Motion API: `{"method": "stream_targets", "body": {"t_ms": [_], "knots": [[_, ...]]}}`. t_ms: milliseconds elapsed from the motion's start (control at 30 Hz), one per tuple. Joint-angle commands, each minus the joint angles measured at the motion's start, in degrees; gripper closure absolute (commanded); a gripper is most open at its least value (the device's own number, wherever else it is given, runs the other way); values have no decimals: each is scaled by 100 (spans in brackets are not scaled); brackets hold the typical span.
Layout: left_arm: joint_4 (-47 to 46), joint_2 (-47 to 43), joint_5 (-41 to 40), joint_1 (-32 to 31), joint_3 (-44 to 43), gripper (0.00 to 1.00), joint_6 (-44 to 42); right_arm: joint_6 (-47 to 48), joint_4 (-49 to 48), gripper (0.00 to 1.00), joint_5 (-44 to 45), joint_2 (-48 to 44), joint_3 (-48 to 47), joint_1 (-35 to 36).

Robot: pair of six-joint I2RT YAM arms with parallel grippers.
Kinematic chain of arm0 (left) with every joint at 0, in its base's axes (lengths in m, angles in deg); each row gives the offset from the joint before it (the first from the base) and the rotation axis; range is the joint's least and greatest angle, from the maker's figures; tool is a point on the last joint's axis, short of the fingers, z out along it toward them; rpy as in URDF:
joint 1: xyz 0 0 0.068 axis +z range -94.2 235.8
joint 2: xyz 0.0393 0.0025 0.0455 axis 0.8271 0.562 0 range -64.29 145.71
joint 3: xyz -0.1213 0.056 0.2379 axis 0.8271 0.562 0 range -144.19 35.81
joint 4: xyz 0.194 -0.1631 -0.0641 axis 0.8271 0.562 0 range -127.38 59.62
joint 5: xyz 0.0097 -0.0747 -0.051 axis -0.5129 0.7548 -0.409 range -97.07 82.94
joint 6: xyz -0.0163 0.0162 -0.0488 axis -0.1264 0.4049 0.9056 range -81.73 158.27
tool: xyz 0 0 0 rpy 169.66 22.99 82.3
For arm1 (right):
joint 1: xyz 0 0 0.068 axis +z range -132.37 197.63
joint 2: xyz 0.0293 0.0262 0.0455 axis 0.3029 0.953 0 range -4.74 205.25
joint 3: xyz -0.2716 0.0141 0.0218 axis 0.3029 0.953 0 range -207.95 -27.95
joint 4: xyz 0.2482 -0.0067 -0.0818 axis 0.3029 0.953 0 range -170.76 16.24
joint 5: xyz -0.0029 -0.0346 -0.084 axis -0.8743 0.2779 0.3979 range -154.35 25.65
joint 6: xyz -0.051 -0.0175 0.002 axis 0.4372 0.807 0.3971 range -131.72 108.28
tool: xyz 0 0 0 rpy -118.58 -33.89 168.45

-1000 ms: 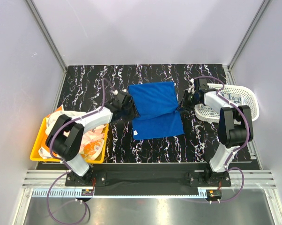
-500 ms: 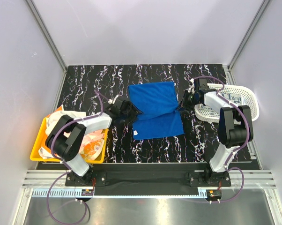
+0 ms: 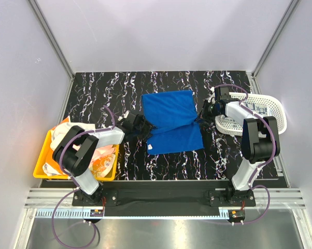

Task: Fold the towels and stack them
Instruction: Fold the towel

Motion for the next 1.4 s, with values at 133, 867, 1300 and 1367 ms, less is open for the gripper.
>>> {"method": "stream_targets", "body": {"t_ms": [133,867,1300,1367], "knots": [[-284,67,-71,21,86,49,317,-48,-168,97,-19,-24,62,-24],[-135,58,-97,100,341,61,484,-74,-177,98,-10,-24,106,11],[-275,173,-44,223,280,86,387,-74,-194,99,-1,47,115,20],[-258,208,-17,223,201,92,335,-74,-194,98,-1,56,115,20]]}}
